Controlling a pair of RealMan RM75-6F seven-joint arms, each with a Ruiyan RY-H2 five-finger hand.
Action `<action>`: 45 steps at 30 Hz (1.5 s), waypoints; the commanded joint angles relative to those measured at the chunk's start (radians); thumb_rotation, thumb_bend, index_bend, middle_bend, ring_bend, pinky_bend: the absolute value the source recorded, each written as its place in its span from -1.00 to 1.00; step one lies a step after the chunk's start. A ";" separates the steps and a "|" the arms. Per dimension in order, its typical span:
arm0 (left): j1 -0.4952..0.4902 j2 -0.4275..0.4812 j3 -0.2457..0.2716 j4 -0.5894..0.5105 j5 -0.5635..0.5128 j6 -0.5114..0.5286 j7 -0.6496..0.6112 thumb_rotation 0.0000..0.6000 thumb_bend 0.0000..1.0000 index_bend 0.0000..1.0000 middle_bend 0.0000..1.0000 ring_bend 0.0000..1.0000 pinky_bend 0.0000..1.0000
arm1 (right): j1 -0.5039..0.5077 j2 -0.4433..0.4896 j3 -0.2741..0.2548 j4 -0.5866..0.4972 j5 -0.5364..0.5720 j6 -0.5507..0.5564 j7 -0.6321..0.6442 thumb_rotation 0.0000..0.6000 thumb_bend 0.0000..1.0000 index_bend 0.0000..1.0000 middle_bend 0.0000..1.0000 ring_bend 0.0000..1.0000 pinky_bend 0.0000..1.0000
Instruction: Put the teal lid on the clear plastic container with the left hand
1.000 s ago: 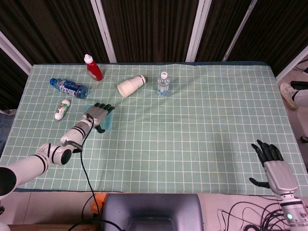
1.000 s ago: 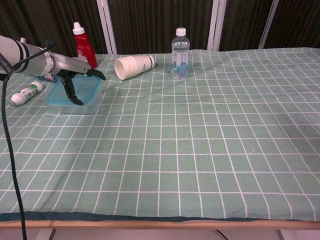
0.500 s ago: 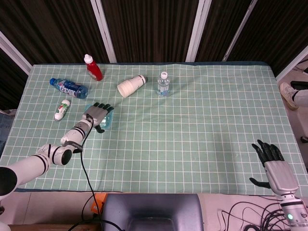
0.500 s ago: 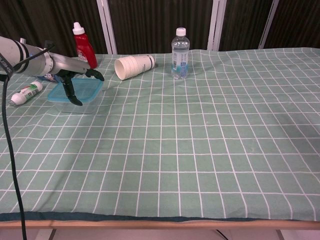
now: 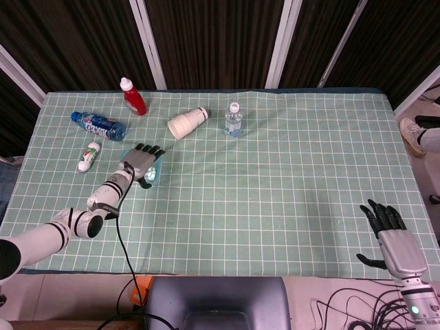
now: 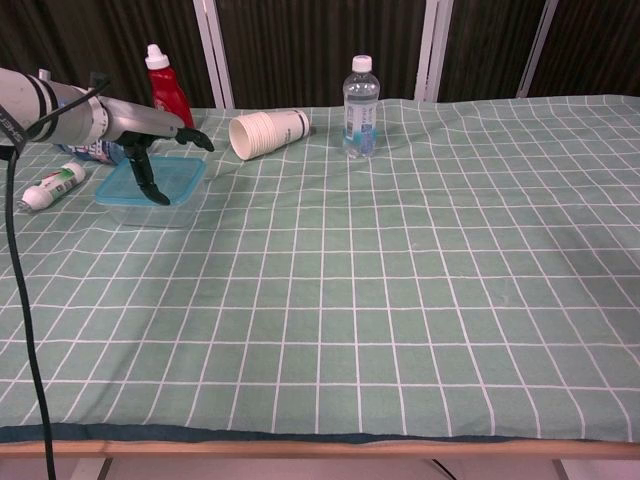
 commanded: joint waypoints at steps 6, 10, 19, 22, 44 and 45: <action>0.135 0.096 -0.057 -0.182 0.247 0.252 -0.077 1.00 -0.34 -1.00 -0.94 -1.00 -0.99 | 0.002 -0.003 -0.005 -0.001 -0.009 -0.005 -0.006 1.00 -0.87 -1.00 -1.00 -1.00 -1.00; 0.191 0.086 -0.054 -0.169 0.299 0.300 -0.100 1.00 -0.31 -1.00 -0.80 -0.99 -0.98 | 0.003 -0.008 -0.008 -0.004 -0.015 -0.006 -0.016 1.00 -0.87 -1.00 -1.00 -1.00 -1.00; 0.226 0.041 -0.056 -0.094 0.310 0.230 -0.097 1.00 -0.31 -1.00 -0.80 -1.00 -1.00 | 0.005 -0.011 -0.006 -0.004 -0.009 -0.010 -0.021 1.00 -0.87 -1.00 -1.00 -1.00 -1.00; 0.233 0.023 -0.060 -0.067 0.313 0.209 -0.096 1.00 -0.31 -1.00 -0.83 -1.00 -1.00 | 0.005 -0.010 -0.005 -0.004 -0.006 -0.011 -0.019 1.00 -0.87 -1.00 -1.00 -1.00 -1.00; 0.257 -0.030 -0.094 0.021 0.354 0.130 -0.100 1.00 -0.31 -1.00 -0.84 -1.00 -1.00 | 0.009 -0.015 -0.003 -0.003 0.004 -0.020 -0.029 1.00 -0.87 -1.00 -1.00 -1.00 -1.00; 0.257 -0.031 -0.095 0.023 0.355 0.128 -0.100 1.00 -0.31 -1.00 -0.84 -1.00 -1.00 | 0.009 -0.015 -0.003 -0.003 0.004 -0.020 -0.030 1.00 -0.87 -1.00 -1.00 -1.00 -1.00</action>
